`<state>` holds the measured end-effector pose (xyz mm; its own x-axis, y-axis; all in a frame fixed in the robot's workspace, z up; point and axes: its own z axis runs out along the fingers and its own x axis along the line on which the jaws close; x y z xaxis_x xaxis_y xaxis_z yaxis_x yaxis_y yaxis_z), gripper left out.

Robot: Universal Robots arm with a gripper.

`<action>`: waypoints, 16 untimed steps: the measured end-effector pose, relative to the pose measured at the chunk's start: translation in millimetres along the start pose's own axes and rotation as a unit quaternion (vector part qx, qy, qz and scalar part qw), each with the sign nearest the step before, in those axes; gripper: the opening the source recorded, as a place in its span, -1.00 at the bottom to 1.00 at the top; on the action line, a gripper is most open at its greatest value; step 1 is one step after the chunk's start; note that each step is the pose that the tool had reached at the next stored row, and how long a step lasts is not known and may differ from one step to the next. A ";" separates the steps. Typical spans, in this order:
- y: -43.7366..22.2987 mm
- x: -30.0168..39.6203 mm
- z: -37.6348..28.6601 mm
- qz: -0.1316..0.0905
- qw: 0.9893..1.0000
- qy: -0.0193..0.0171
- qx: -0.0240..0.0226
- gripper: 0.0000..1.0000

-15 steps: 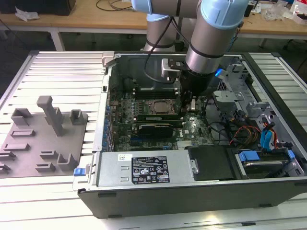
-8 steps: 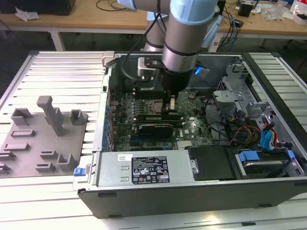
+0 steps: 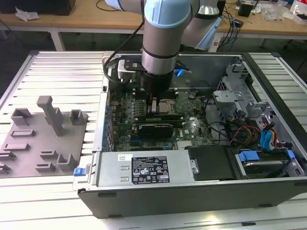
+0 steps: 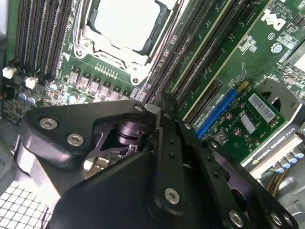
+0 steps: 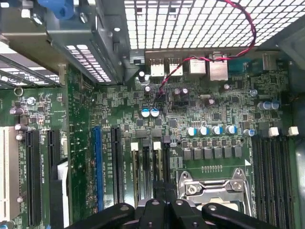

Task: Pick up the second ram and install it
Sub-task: 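Press down the second ram until it locks into place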

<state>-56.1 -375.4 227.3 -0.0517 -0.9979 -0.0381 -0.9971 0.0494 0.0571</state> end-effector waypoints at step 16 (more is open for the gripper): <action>-28.2 -5.6 -41.6 0.000 1.000 -0.001 0.000 -0.79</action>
<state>-25.4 -372.9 267.4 -0.0515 -0.9979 -0.0399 -0.9971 0.0492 0.0573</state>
